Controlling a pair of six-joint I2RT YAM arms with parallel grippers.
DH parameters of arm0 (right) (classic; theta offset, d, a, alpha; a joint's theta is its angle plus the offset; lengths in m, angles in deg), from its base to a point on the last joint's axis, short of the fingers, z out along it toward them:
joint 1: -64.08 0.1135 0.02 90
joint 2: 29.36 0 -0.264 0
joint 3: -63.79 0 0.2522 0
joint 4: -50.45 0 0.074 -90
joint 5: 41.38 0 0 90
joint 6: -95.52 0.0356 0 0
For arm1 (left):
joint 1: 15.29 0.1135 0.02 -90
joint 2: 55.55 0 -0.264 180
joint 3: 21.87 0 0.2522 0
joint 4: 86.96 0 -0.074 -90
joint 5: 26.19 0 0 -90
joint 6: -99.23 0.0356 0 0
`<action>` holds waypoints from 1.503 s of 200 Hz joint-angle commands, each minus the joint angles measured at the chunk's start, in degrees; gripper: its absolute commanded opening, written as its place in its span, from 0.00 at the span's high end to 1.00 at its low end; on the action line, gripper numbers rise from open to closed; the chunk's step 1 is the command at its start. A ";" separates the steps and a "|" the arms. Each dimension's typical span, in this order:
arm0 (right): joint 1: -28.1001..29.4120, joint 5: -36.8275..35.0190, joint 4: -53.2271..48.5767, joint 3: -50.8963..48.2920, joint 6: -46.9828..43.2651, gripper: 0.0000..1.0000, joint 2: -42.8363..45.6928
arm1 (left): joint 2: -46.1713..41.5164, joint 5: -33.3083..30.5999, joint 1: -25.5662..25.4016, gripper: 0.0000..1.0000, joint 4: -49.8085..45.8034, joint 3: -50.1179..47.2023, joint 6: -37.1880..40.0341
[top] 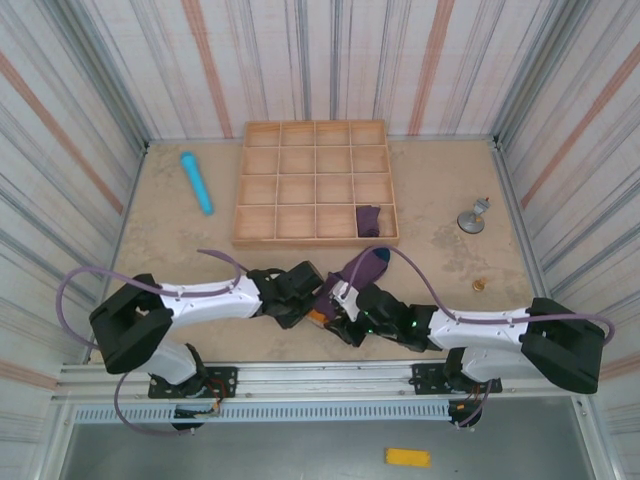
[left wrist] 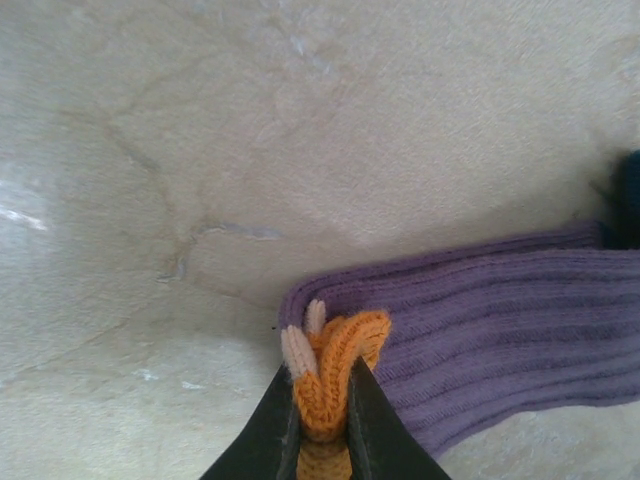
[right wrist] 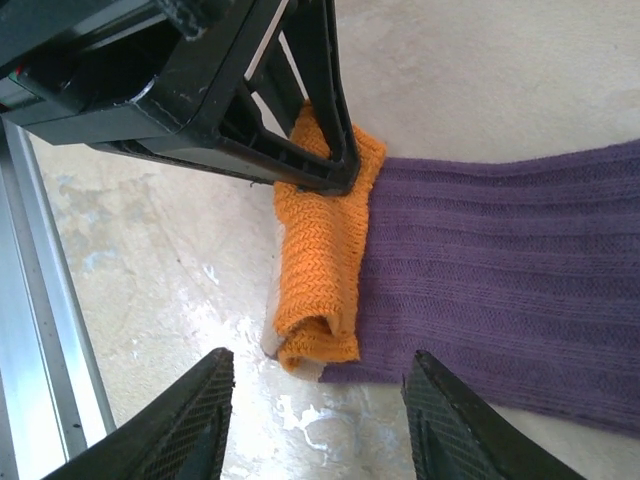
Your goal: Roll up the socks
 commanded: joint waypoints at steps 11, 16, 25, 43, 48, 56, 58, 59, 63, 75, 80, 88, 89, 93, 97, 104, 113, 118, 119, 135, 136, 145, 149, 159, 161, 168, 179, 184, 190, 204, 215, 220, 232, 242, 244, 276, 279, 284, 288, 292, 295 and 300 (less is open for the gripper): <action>0.46 -1.14 5.90 -2.74 0.90 0.51 0.39 | 2.02 1.23 -0.72 1.00 0.33 2.23 -2.08; 0.44 -1.02 6.27 -2.83 1.02 0.50 -0.04 | 2.18 1.28 -0.83 1.00 0.42 2.35 -2.32; 0.45 -0.64 7.19 -2.88 1.30 0.48 -0.69 | 2.57 1.33 -0.99 1.00 0.53 2.72 -2.41; 0.48 -0.83 10.35 -3.92 1.99 0.46 -1.76 | 3.48 1.94 -1.11 1.00 0.00 3.92 -2.09; 0.53 -1.17 11.09 -4.10 2.04 0.46 -2.03 | 3.72 2.08 -1.20 1.00 0.00 4.21 -2.09; 0.63 -2.12 12.18 -4.38 2.04 0.46 -2.55 | 4.01 2.31 -1.33 1.00 0.00 4.56 -2.16; 0.62 -2.37 12.40 -4.53 2.04 0.46 -2.60 | 4.08 2.31 -1.37 1.00 -0.09 4.63 -2.27; 0.66 -2.47 12.51 -4.53 2.04 0.46 -2.73 | 4.11 2.32 -1.42 1.00 -0.09 4.70 -2.26; 0.69 -2.85 13.01 -4.67 1.98 0.46 -2.97 | 4.21 2.30 -1.46 1.00 -0.13 4.81 -2.34; 0.66 -3.41 13.82 -4.87 1.77 0.47 -3.83 | 4.41 2.31 -1.68 1.00 -0.35 5.04 -2.61; 0.70 -3.51 13.81 -4.79 1.69 0.48 -4.28 | 4.40 2.32 -1.64 1.00 -0.35 5.04 -2.76; 0.69 -3.56 14.30 -4.92 1.99 0.48 -5.03 | 4.43 2.32 -1.66 1.00 -0.35 5.10 -2.86; 0.70 -3.59 14.43 -4.94 2.06 0.49 -5.08 | 4.46 2.27 -1.65 1.00 -0.35 5.11 -2.82; 0.69 -3.54 15.08 -5.15 2.27 0.49 -5.42 | 4.40 2.23 -1.64 1.00 -0.35 5.15 -2.78; 0.70 -3.65 15.75 -5.39 2.61 0.50 -5.85 | 4.40 2.19 -1.64 1.00 -0.43 5.20 -2.77; 0.71 -3.65 16.83 -5.65 3.05 0.51 -6.68 | 4.40 2.06 -1.65 1.00 -0.55 5.39 -2.73; 0.71 -3.34 17.71 -5.75 3.47 0.53 -7.82 | 4.48 1.98 -1.64 1.00 -0.70 5.48 -2.77; 0.75 -3.18 18.02 -5.65 3.69 0.54 -8.52 | 4.44 2.02 -1.69 1.00 -0.65 5.47 -2.77; 0.77 -3.14 18.04 -5.66 3.74 0.54 -8.67 | 4.46 2.04 -1.66 1.00 -0.63 5.47 -2.77; 1.22 -3.26 19.06 -5.41 4.42 0.58 -10.46 | 4.82 2.26 -1.64 1.00 -0.57 5.55 -2.77; 1.27 -3.31 19.13 -5.41 4.46 0.58 -10.52 | 4.83 2.20 -1.64 1.00 -0.59 5.56 -2.77; 1.57 -3.51 19.39 -5.30 4.79 0.61 -11.22 | 4.99 2.32 -1.64 1.00 -0.52 5.56 -2.77; 1.71 -3.60 19.32 -5.25 4.97 0.63 -11.49 | 5.01 2.27 -1.64 1.00 -0.46 5.62 -2.76; 2.23 -4.58 19.15 -5.09 5.48 0.68 -11.84 | 5.11 2.25 -1.64 1.00 -0.35 5.67 -2.61; 2.31 -4.83 19.15 -5.08 5.64 0.69 -11.82 | 5.15 2.30 -1.64 1.00 -0.35 5.74 -2.60; 2.59 -5.62 19.28 -5.23 6.25 0.72 -11.57 | 5.11 2.23 -1.65 1.00 -0.33 5.81 -2.52; 2.80 -6.15 19.41 -5.53 7.07 0.73 -11.01 | 5.20 2.23 -1.65 1.00 -0.28 5.66 -2.60; 2.81 -6.26 19.19 -5.66 7.38 0.73 -10.72 | 5.19 2.22 -1.64 1.00 -0.19 5.57 -2.60; 2.81 -6.35 18.83 -5.62 7.47 0.72 -10.49 | 5.27 2.20 -1.64 1.00 -0.09 5.56 -2.52; 2.81 -6.44 18.18 -5.56 7.49 0.70 -9.91 | 5.45 2.32 -1.71 1.00 0.06 5.56 -2.51; 2.81 -6.70 18.05 -5.66 7.66 0.71 -9.45 | 5.69 2.48 -1.64 1.00 0.18 5.72 -2.42; 2.81 -6.79 18.06 -5.67 7.74 0.72 -9.19 | 5.79 2.57 -1.64 1.00 0.18 5.77 -2.40; 2.82 -7.03 17.81 -5.67 7.90 0.76 -8.77 | 5.89 2.57 -1.64 1.00 0.18 5.83 -2.25; 2.82 -7.14 17.68 -5.77 8.00 0.78 -8.71 | 5.78 2.44 -1.67 1.00 0.13 5.85 -2.33; 2.81 -7.18 17.62 -5.76 8.01 0.79 -8.67 | 5.75 2.41 -1.65 1.00 0.17 5.83 -2.35; 2.74 -7.36 16.94 -6.40 9.36 1.00 -8.77 | 5.36 2.18 -1.64 1.00 0.25 5.78 -2.17; 2.73 -7.39 16.92 -6.49 9.60 1.00 -8.62 | 5.29 2.22 -1.69 1.00 0.26 5.82 -2.16; 2.77 -7.32 16.92 -6.67 9.92 1.00 -8.51 | 5.21 2.22 -1.64 1.00 0.35 5.74 -2.08; 2.77 -7.31 16.84 -6.84 10.22 1.00 -8.41 | 5.19 2.23 -1.64 1.00 0.51 5.76 -2.02; 2.73 -7.40 16.83 -7.02 10.64 1.00 -8.12 | 5.11 2.25 -1.64 0.99 0.65 5.72 -2.07; 2.72 -7.49 16.83 -7.19 10.94 1.00 -7.95 | 5.02 2.19 -1.64 0.97 0.69 5.68 -2.07; 2.76 -7.74 16.83 -7.55 11.42 1.00 -7.68 | 4.86 2.07 -1.64 0.92 0.78 5.63 -1.98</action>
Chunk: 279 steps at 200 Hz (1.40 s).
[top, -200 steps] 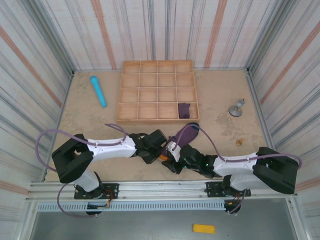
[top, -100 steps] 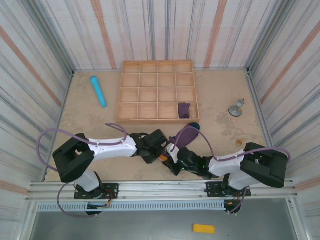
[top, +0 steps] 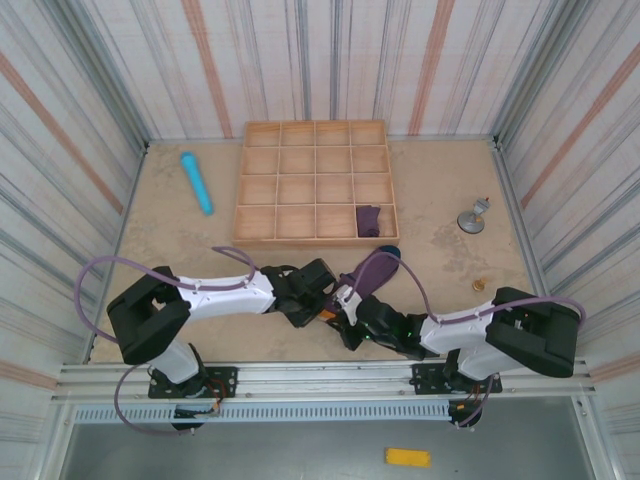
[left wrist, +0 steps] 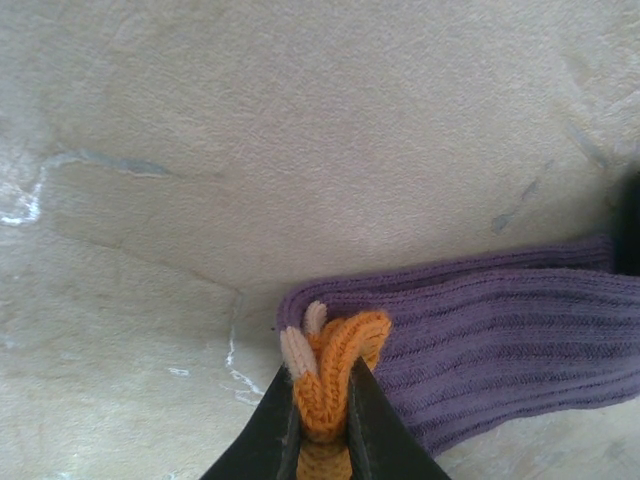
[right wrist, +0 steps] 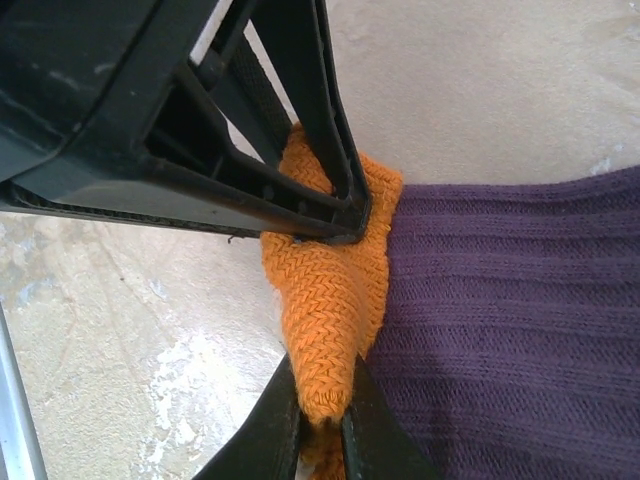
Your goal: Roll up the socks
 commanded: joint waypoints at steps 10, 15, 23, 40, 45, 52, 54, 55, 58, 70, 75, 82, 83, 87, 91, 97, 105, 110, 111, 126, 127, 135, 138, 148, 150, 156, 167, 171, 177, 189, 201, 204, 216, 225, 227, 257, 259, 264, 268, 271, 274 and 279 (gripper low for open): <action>0.08 -2.35 -1.37 -2.41 4.57 1.00 2.48 | -0.66 -0.77 -0.46 0.84 0.18 0.80 0.10; -0.16 -2.36 -1.59 -2.68 5.28 1.00 2.86 | -0.90 -0.87 -0.42 0.81 0.26 0.80 0.36; -0.98 -1.67 -2.38 -3.25 7.11 1.00 3.86 | -1.34 -1.29 -0.42 0.62 0.12 0.88 0.76; -2.85 -0.08 -2.03 -5.12 10.82 1.00 6.10 | -2.50 -2.18 -0.43 0.37 -0.79 1.02 1.51; -3.29 0.03 -1.81 -5.92 11.96 1.00 6.73 | -2.78 -2.63 -0.42 0.32 -1.31 1.06 1.73; -4.02 0.14 -1.87 -6.83 13.61 1.00 7.84 | -3.20 -3.22 -0.43 0.30 -2.08 1.23 2.24; -4.28 0.27 -1.88 -7.16 14.08 1.00 8.11 | -3.30 -3.30 -0.42 0.30 -2.25 1.30 2.45; -4.35 0.31 -1.88 -7.32 14.28 1.00 8.32 | -3.32 -3.46 -0.42 0.30 -2.35 1.36 2.56; -4.67 0.55 -1.88 -7.70 14.81 1.00 8.73 | -3.43 -3.79 -0.46 0.30 -2.59 1.40 2.75; -6.29 1.49 -2.67 -9.11 16.92 1.00 10.44 | -4.04 -4.64 -0.53 0.30 -2.71 1.48 4.42; -6.95 1.85 -3.07 -9.71 17.82 1.00 11.19 | -4.11 -4.79 -0.59 0.30 -2.76 1.72 5.52; -7.95 2.46 -3.41 -10.53 18.99 1.00 12.15 | -4.02 -4.84 -0.59 0.31 -3.29 2.34 6.97; -8.12 2.50 -3.57 -10.63 19.15 1.00 12.36 | -3.99 -4.85 -0.59 0.31 -3.31 2.45 7.23; -8.51 2.60 -4.06 -11.00 19.83 1.00 12.96 | -3.91 -4.86 -0.59 0.31 -3.54 2.80 8.28; -8.96 2.63 -4.83 -11.22 20.63 1.00 13.55 | -3.74 -4.79 -0.68 0.31 -3.55 3.15 9.45; -9.86 2.71 -6.25 -11.41 21.81 1.00 14.37 | -3.41 -4.68 -0.76 0.31 -3.80 3.79 11.34; -11.39 3.53 -7.13 -12.12 23.41 1.00 15.60 | -2.89 -4.58 -0.98 0.32 -4.66 4.83 13.70; -12.47 4.17 -7.08 -12.83 24.22 1.00 16.52 | -2.55 -4.64 -1.10 0.32 -5.17 5.39 14.96; -12.62 4.32 -7.12 -12.97 24.36 1.00 16.79 | -2.51 -4.66 -1.15 0.32 -5.27 5.47 15.14; -14.66 5.29 -9.95 -14.23 25.91 1.00 21.14 | -2.51 -4.98 -1.63 0.33 -4.75 5.36 17.01; -14.77 5.32 -10.31 -14.24 25.99 1.00 21.69 | -2.54 -5.00 -1.68 0.33 -4.57 5.28 17.09; -15.71 5.62 -12.86 -14.54 26.49 1.00 24.43 | -2.80 -4.90 -1.82 0.35 -2.77 4.54 18.05; -16.10 5.85 -13.77 -14.78 26.79 1.00 25.42 | -2.89 -4.78 -1.88 0.36 -2.03 4.27 18.40; -17.29 6.13 -18.30 -14.46 27.58 1.00 28.87 | -2.84 -4.59 -1.85 0.39 -1.16 4.05 19.05; -17.49 6.14 -19.24 -14.39 27.79 1.00 29.37 | -2.72 -4.59 -1.85 0.40 -1.08 4.05 19.09; -18.31 6.70 -21.22 -14.26 28.23 1.00 30.89 | -2.49 -4.17 -1.83 0.43 -0.65 4.20 19.74; -19.49 7.83 -23.24 -14.11 28.63 1.00 32.88 | -1.61 -3.25 -1.87 0.49 -0.61 4.88 20.49; -19.73 7.89 -24.04 -14.07 28.98 1.00 33.43 | -1.24 -2.87 -1.83 0.50 -0.48 5.20 20.83; -20.24 7.94 -25.09 -13.98 29.21 1.00 33.97 | -0.62 -2.23 -1.85 0.52 -0.29 5.57 21.22; -21.36 8.57 -26.03 -13.90 29.41 1.00 34.21 | 0.66 -1.09 -1.89 0.54 -0.10 6.29 21.58; -22.79 9.76 -25.69 -13.89 29.57 1.00 33.48 | 1.63 -0.18 -1.91 0.56 0.96 6.42 21.71; -22.99 10.01 -25.52 -13.96 29.59 1.00 33.27 | 1.84 0.14 -1.87 0.56 1.37 6.42 21.79; -24.11 10.77 -25.08 -13.98 30.46 1.00 31.99 | 2.88 1.61 -1.86 0.57 3.13 6.62 22.47; -24.82 11.55 -25.08 -13.98 31.33 1.00 31.29 | 3.98 2.66 -1.73 0.58 3.35 7.38 22.70; -24.99 11.76 -25.15 -13.98 31.54 1.00 31.16 | 4.19 2.80 -1.73 0.59 3.35 7.63 22.73; -26.29 12.60 -28.27 -13.50 35.84 1.00 29.93 | 7.32 4.46 -1.89 0.60 3.72 10.59 24.42; -26.44 12.73 -28.65 -13.31 35.96 1.00 29.89 | 7.42 4.42 -1.91 0.60 3.77 10.63 24.56; -26.78 12.97 -29.70 -12.93 35.88 1.00 29.82 | 7.73 4.41 -1.90 0.60 3.87 11.07 24.78; -26.96 13.20 -30.78 -12.49 35.83 1.00 29.80 | 7.99 4.38 -1.89 0.59 4.02 11.23 25.03; -27.15 13.37 -31.55 -12.07 35.83 1.00 29.79 | 8.13 4.38 -1.91 0.59 4.26 11.41 25.26; -27.16 13.45 -32.21 -11.73 35.83 1.00 29.81 | 8.23 4.38 -1.85 0.59 4.49 11.56 25.52; -27.23 13.48 -33.15 -11.33 36.04 1.00 29.80 | 8.54 4.38 -1.84 0.59 4.80 11.77 25.79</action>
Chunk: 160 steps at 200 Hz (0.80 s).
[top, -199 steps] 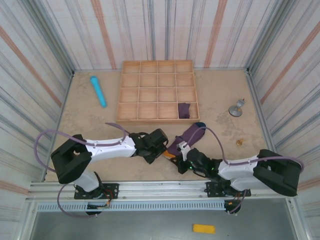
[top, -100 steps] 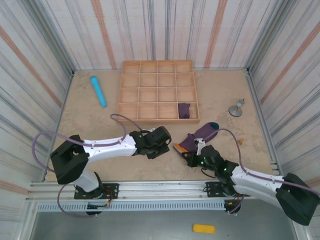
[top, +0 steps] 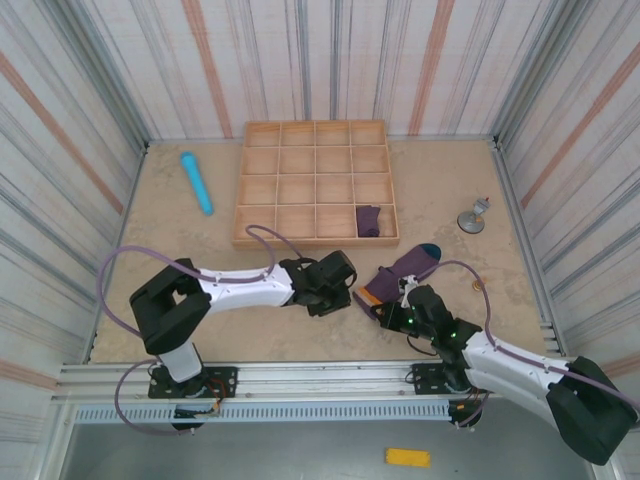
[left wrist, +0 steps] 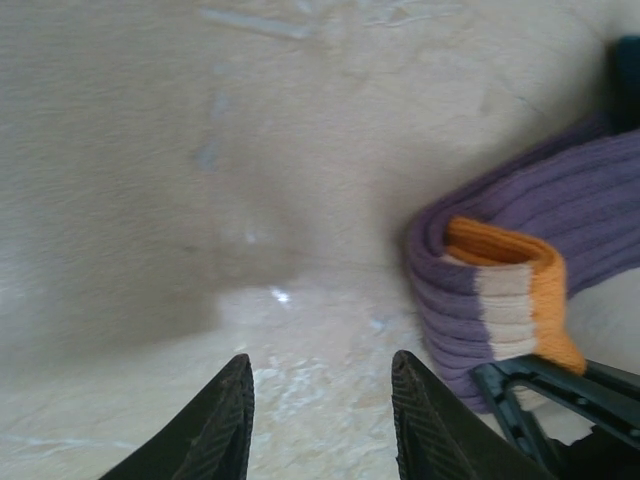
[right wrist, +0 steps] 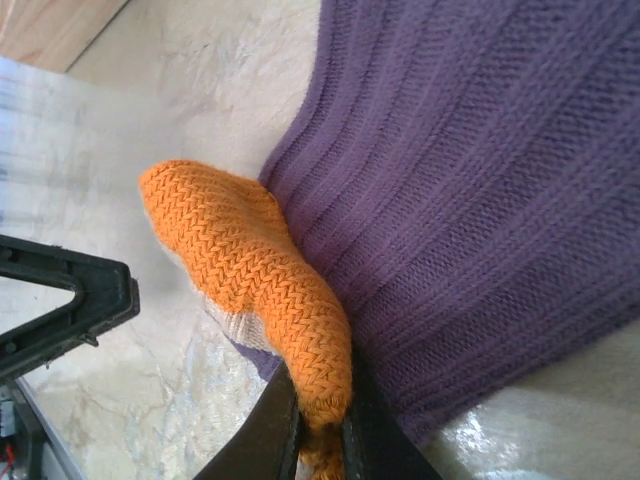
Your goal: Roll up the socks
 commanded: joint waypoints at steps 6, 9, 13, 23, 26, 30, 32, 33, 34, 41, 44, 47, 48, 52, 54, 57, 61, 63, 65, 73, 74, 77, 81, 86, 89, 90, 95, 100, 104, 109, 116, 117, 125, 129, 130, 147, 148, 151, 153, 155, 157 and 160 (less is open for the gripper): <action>-1.03 0.80 -12.64 1.00 3.27 1.00 -1.20 | 1.50 1.19 -0.34 0.59 1.92 2.56 3.25; -1.16 0.76 -13.02 1.25 3.35 1.00 -1.20 | 1.72 1.37 -0.34 0.59 2.36 2.62 3.42; -1.23 0.71 -13.42 1.45 3.50 1.00 -1.20 | 1.99 1.59 -0.19 0.59 2.91 2.79 3.57; -1.62 1.05 -13.56 1.68 3.76 1.00 -1.46 | 2.87 2.21 -0.08 0.59 3.77 2.98 3.17; -1.79 1.07 -13.64 1.69 3.85 1.00 -1.70 | 3.16 2.32 -0.07 0.59 4.01 2.96 3.01; -2.03 1.19 -13.74 1.77 4.02 1.00 -1.99 | 3.56 2.50 -0.01 0.59 4.50 2.98 2.88; -2.20 1.28 -13.75 1.77 4.11 1.00 -2.17 | 3.76 2.65 0.01 0.59 4.76 2.96 2.71; -2.27 1.35 -13.70 1.77 4.14 1.00 -2.30 | 3.88 2.68 0.01 0.59 4.91 2.96 2.69; -2.35 1.43 -13.68 1.77 4.15 1.00 -2.41 | 3.98 2.75 0.06 0.59 5.07 2.96 2.64; -2.81 1.92 -13.49 1.91 4.40 1.00 -3.25 | 4.67 3.24 0.17 0.60 5.85 3.01 2.21; -3.01 2.13 -13.49 1.98 4.50 1.00 -3.56 | 5.02 3.43 0.19 0.60 6.30 2.97 1.90; -3.12 2.27 -13.53 2.14 4.70 1.00 -3.99 | 5.37 3.62 0.19 0.60 6.80 2.88 1.70; -3.17 2.33 -13.55 2.18 4.74 1.00 -4.09 | 5.43 3.70 0.19 0.60 7.03 2.83 1.66; -3.33 2.53 -13.70 2.33 4.91 1.00 -4.68 | 5.80 3.75 0.19 0.61 7.67 2.78 1.48; -3.40 2.58 -13.74 2.49 4.94 1.00 -4.99 | 5.97 3.93 0.19 0.61 8.04 2.78 1.30; -3.48 2.76 -13.82 2.69 5.00 1.00 -5.43 | 6.29 4.14 0.17 0.61 8.46 2.77 1.15; -3.50 2.97 -13.79 2.86 4.96 1.00 -5.95 | 6.73 4.42 0.19 0.61 8.87 2.75 1.01; -3.56 3.06 -13.76 3.01 5.00 1.00 -6.23 | 6.86 4.51 0.19 0.62 9.06 2.84 0.90; -3.53 3.08 -13.75 3.14 5.01 1.00 -6.46 | 7.07 4.66 0.19 0.63 9.20 2.86 0.78; -3.51 3.26 -13.75 3.56 5.04 1.00 -7.47 | 7.77 4.86 0.20 0.64 9.65 3.10 0.49; -3.50 3.27 -13.75 3.64 5.09 1.00 -7.58 | 7.91 4.89 0.15 0.64 9.68 3.16 0.48; -3.57 3.27 -13.73 3.81 5.13 1.00 -7.91 | 8.09 4.98 0.14 0.64 9.79 3.25 0.41; -3.49 3.27 -13.67 4.00 5.13 1.00 -8.22 | 8.35 4.96 0.10 0.65 9.82 3.37 0.35; -3.49 3.39 -13.45 4.14 5.13 1.00 -8.68 | 8.68 4.81 0.10 0.65 9.79 3.60 0.17; -3.49 3.50 -13.28 4.21 5.18 1.00 -9.03 | 8.82 4.66 0.10 0.65 9.80 3.62 0.14; -3.49 3.47 -13.25 4.22 5.20 1.00 -9.11 | 8.87 4.61 0.10 0.65 9.80 3.64 0.14; -3.53 3.60 -13.02 4.24 5.36 1.00 -9.55 | 9.11 4.49 0.12 0.65 9.72 3.75 0.06; -3.62 3.56 -12.94 4.27 5.59 1.00 -9.87 | 9.33 4.35 0.10 0.65 9.74 3.78 -0.05; -3.58 3.71 -12.73 4.25 5.73 1.00 -10.10 | 9.43 4.18 0.10 0.65 9.67 3.92 -0.21; -3.59 3.85 -12.53 4.38 5.91 1.00 -10.36 | 9.53 4.02 0.15 0.65 9.76 3.83 -0.37; -3.66 3.97 -12.42 4.50 6.05 1.00 -10.66 | 9.63 3.87 0.11 0.65 9.91 3.67 -0.57; -3.62 3.97 -12.42 4.54 6.08 1.00 -10.67 | 9.63 3.83 0.15 0.65 9.99 3.62 -0.62; -3.60 3.95 -12.61 4.67 6.35 1.00 -10.69 | 9.47 3.67 0.10 0.64 10.59 3.30 -0.70; -3.71 3.92 -12.79 4.65 6.58 1.00 -10.69 | 9.46 3.46 0.03 0.64 10.93 3.18 -0.90; -3.69 3.90 -12.92 4.66 6.60 1.00 -10.69 | 9.45 3.49 0.02 0.63 10.98 3.12 -0.91; -4.62 4.47 -13.20 4.41 7.52 1.00 -10.19 | 9.77 3.34 0.01 0.61 11.65 2.84 -1.29; -4.67 4.49 -13.21 4.37 7.60 1.00 -10.13 | 9.83 3.34 0.01 0.61 11.60 2.86 -1.28; -4.91 4.57 -13.30 4.41 7.74 1.00 -10.04 | 9.95 3.34 0.01 0.61 11.60 2.87 -1.34; -5.03 4.65 -13.37 4.37 7.83 1.00 -9.96 | 10.01 3.30 0.01 0.61 11.50 2.85 -1.43; -5.13 4.69 -13.41 4.29 7.96 1.00 -9.87 | 10.12 3.24 -0.03 0.60 11.48 2.87 -1.58; -5.35 4.77 -13.53 4.25 8.01 1.00 -9.83 | 10.14 3.23 0.00 0.60 11.58 2.78 -1.68; -5.46 4.91 -13.61 4.25 8.09 1.00 -9.67 | 10.27 3.22 0.01 0.60 11.69 2.66 -1.83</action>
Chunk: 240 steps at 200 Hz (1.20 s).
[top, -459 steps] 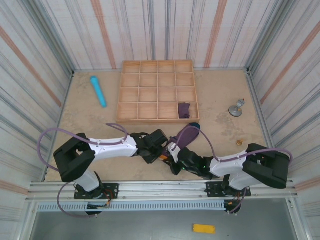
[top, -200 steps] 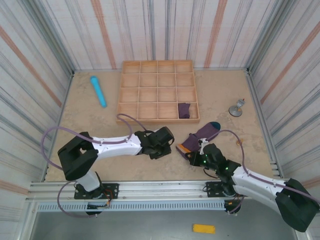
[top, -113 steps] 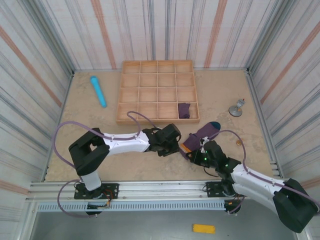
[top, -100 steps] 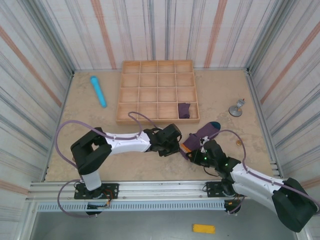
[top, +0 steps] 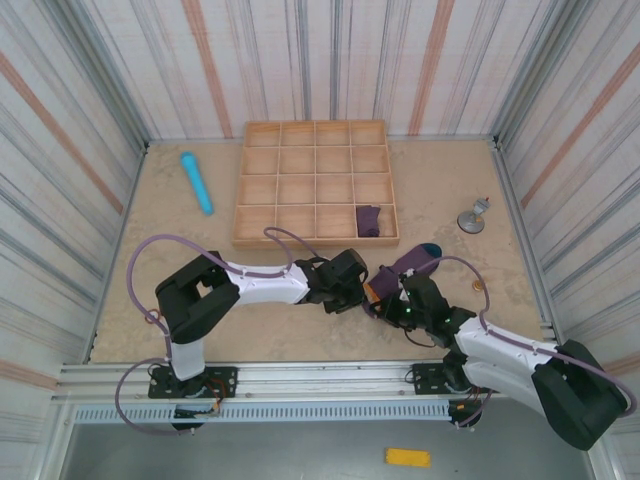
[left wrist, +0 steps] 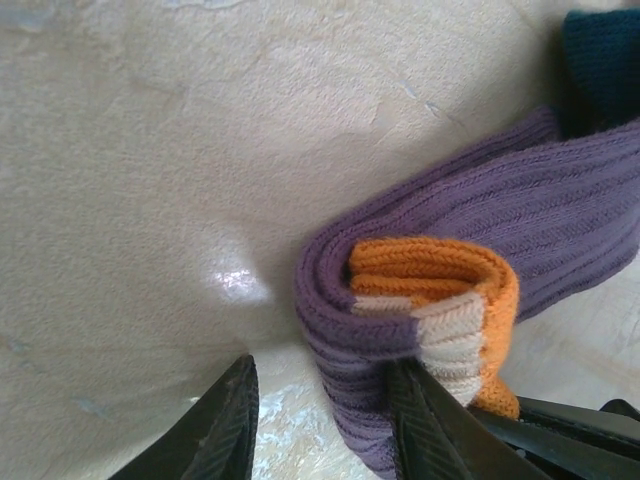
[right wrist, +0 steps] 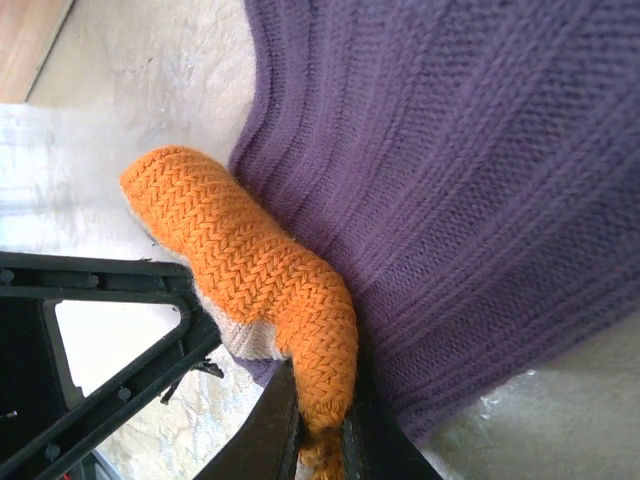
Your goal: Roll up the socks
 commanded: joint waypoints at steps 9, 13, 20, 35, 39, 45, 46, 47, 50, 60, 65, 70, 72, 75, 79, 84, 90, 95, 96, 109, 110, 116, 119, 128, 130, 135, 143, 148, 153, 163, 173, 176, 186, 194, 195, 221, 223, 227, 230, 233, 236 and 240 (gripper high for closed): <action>-1.67 0.11 -9.56 -1.95 2.39 1.00 -0.65 | 2.32 -0.73 -0.05 0.59 2.53 -0.56 -1.85; -1.85 0.20 -9.80 -1.91 2.38 1.00 -0.50 | 2.42 -0.76 -0.05 0.59 3.13 -0.76 -1.94; -2.19 0.44 -10.16 -1.86 2.38 1.00 -0.22 | 2.67 -0.70 -0.05 0.58 3.91 -0.98 -2.22; -2.73 1.34 -9.93 -2.03 2.65 1.00 0.29 | 3.56 -0.70 -0.07 0.58 5.03 -1.47 -2.86; -2.92 1.55 -9.93 -2.08 2.73 1.00 0.42 | 3.71 -0.60 0.03 0.58 5.37 -1.55 -3.05; -3.13 1.85 -9.93 -1.95 2.78 1.00 0.51 | 3.93 -0.64 0.04 0.59 6.01 -1.79 -3.39; -3.15 1.91 -9.93 -1.95 2.81 1.00 0.60 | 3.99 -0.66 0.04 0.58 6.11 -1.87 -3.42; -3.21 1.94 -9.93 -1.95 2.82 1.00 0.65 | 4.02 -0.72 0.04 0.59 6.20 -1.95 -3.44; -3.39 2.16 -9.85 -1.95 2.83 1.00 0.67 | 4.04 -0.81 0.04 0.58 6.66 -2.11 -3.60; -3.77 2.85 -9.59 -1.91 2.88 1.00 0.57 | 4.30 -0.85 0.04 0.59 7.80 -2.43 -3.98; -3.95 3.24 -9.35 -1.87 3.07 1.00 0.44 | 4.52 -0.78 0.04 0.59 8.04 -2.39 -4.07; -4.13 3.59 -9.03 -1.89 3.17 1.00 0.37 | 4.85 -0.80 0.11 0.60 8.05 -2.31 -4.18; -4.19 3.70 -8.87 -1.93 3.25 1.00 0.35 | 4.95 -0.78 0.14 0.60 8.01 -2.17 -4.23; -4.27 3.86 -8.68 -1.95 3.34 1.00 0.31 | 5.11 -0.71 0.17 0.60 7.97 -2.06 -4.29; -4.32 4.03 -8.42 -2.04 3.32 1.00 0.27 | 5.39 -0.58 0.25 0.61 7.91 -1.96 -4.41; -4.58 4.37 -8.12 -2.08 3.44 1.00 0.10 | 5.73 -0.39 0.33 0.62 7.79 -1.83 -4.67; -4.81 4.75 -7.76 -2.16 3.53 1.00 -0.06 | 6.09 -0.06 0.51 0.66 7.65 -1.69 -5.02; -5.00 5.15 -7.58 -2.26 3.49 1.00 -0.18 | 6.36 0.19 0.73 0.69 7.75 -1.70 -5.36; -5.06 5.24 -7.52 -2.24 3.51 1.00 -0.14 | 6.39 0.19 0.74 0.70 7.73 -1.69 -5.42; -5.54 6.19 -6.88 -2.30 3.61 1.00 -0.20 | 6.59 0.54 1.04 0.77 7.75 -1.86 -6.15; -5.55 6.19 -6.87 -2.30 3.66 1.00 -0.19 | 6.59 0.55 1.06 0.77 7.73 -1.86 -6.25; -5.68 6.62 -6.72 -2.26 3.71 1.00 -0.18 | 6.53 0.44 1.21 0.79 6.93 -1.69 -6.42; -5.77 6.78 -6.61 -2.22 3.61 1.00 -0.17 | 6.51 0.41 1.30 0.80 6.45 -1.54 -6.40; -5.90 7.41 -6.35 -2.04 3.65 1.00 -0.05 | 6.47 0.59 1.81 0.84 4.92 -0.95 -5.98; -5.97 7.63 -6.33 -2.00 3.63 1.00 0.00 | 6.43 0.67 1.93 0.85 4.52 -0.80 -5.89; -5.99 7.82 -6.39 -1.77 3.62 1.00 0.06 | 6.35 0.86 2.29 0.87 3.72 -0.53 -5.73; -5.99 8.37 -6.54 -1.37 3.41 1.00 0.06 | 6.17 1.34 2.86 0.93 2.96 -0.44 -5.22; -5.99 8.71 -6.59 -0.96 3.22 1.00 -0.04 | 6.00 1.58 3.30 0.96 2.67 -0.62 -5.05; -5.99 9.13 -6.54 -0.62 2.94 1.00 -0.24 | 5.77 1.85 3.74 0.98 2.31 -0.83 -4.77; -6.02 10.15 -6.35 0.35 2.18 0.99 -0.78 | 5.07 2.11 4.68 1.00 2.06 -1.58 -4.39; -6.00 10.97 -6.03 1.46 1.34 0.92 -1.62 | 4.23 2.22 5.44 1.00 1.86 -2.53 -3.88; -5.99 11.19 -5.85 1.80 1.03 0.92 -1.84 | 3.95 2.22 5.70 1.00 1.66 -2.70 -3.72; -5.91 11.77 -5.53 2.90 0.02 0.90 -2.03 | 2.91 2.13 6.45 1.00 0.85 -3.54 -2.93; -5.82 11.83 -5.46 3.74 -0.60 0.88 -3.75 | 2.02 1.65 6.90 1.00 -0.01 -4.16 -2.41; -5.77 11.91 -5.36 3.84 -0.68 0.88 -3.81 | 1.89 1.58 6.89 1.00 -0.11 -4.29 -2.36; -5.09 12.77 -4.88 6.74 -3.47 0.62 -6.52 | -0.99 1.11 8.68 1.00 -2.42 -6.78 -1.27; -5.04 12.78 -5.02 7.10 -3.84 0.61 -6.67 | -1.34 1.02 8.77 1.00 -2.65 -7.07 -1.20; -4.75 12.73 -5.32 7.78 -4.59 0.59 -7.05 | -1.89 0.86 8.98 1.00 -3.03 -7.39 -0.96; -4.44 12.66 -5.62 8.35 -5.25 0.57 -7.39 | -2.38 0.72 9.13 1.00 -3.39 -7.66 -0.85; -4.14 12.43 -5.95 8.80 -5.84 0.56 -7.65 | -2.79 0.58 9.25 1.00 -3.80 -7.86 -0.78; -3.88 12.26 -6.30 9.39 -6.48 0.55 -7.93 | -3.28 0.39 9.34 1.00 -4.14 -8.06 -0.67; -3.41 12.04 -6.76 10.15 -7.29 0.54 -8.25 | -3.81 0.22 9.44 1.00 -4.66 -8.26 -0.44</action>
